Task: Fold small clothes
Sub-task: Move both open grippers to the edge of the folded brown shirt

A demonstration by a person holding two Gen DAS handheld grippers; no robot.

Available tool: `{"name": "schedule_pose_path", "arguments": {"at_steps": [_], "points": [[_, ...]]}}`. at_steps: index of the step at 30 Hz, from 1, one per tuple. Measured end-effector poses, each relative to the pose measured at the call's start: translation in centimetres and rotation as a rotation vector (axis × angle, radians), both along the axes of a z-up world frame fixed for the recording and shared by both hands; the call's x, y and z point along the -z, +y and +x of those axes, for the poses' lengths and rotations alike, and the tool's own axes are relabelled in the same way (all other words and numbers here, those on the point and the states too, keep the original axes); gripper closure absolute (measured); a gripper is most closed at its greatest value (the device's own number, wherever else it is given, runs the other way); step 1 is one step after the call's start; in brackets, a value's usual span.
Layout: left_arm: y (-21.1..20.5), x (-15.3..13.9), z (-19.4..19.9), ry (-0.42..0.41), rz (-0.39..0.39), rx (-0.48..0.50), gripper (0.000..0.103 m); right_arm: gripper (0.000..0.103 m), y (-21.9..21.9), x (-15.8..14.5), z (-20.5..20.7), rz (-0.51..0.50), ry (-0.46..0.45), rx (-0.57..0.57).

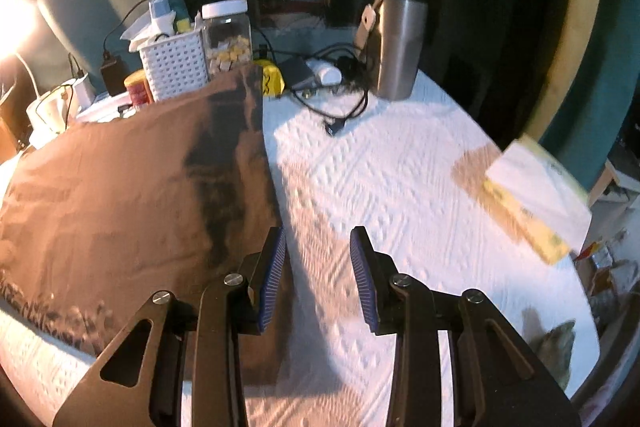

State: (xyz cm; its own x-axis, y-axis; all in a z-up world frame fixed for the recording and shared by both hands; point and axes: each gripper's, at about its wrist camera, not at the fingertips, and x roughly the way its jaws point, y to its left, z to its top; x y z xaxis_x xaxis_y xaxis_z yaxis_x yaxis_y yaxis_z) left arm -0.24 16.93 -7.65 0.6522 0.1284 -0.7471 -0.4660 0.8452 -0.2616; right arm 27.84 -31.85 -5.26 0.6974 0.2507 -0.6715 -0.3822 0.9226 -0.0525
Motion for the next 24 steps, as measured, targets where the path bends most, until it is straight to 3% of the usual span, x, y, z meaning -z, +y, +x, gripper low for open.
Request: {"name": "schedule_pose_path", "arguments": {"at_steps": [5, 10, 13, 18, 24], "points": [[-0.8, 0.8, -1.1, 0.005, -0.052, 0.030, 0.066, 0.065, -0.1, 1.3, -1.0, 0.028, 0.043, -0.021], [-1.4, 1.1, -1.4, -0.007, -0.053, 0.063, 0.066, 0.061, -1.4, 1.4, -1.9, 0.158, 0.069, 0.002], [-1.6, 1.3, -1.3, -0.008, -0.073, 0.092, 0.066, 0.061, -1.4, 1.9, -2.2, 0.184, 0.104, -0.006], [-2.0, 2.1, -1.1, 0.011, -0.052, 0.105, 0.066, 0.061, -0.1, 3.4, -2.8, 0.171, 0.165, -0.058], [-2.8, 2.0, -0.8, 0.036, 0.007, 0.117, 0.068, 0.061, -0.2, 4.1, -3.5, 0.198, 0.150, -0.046]]}}
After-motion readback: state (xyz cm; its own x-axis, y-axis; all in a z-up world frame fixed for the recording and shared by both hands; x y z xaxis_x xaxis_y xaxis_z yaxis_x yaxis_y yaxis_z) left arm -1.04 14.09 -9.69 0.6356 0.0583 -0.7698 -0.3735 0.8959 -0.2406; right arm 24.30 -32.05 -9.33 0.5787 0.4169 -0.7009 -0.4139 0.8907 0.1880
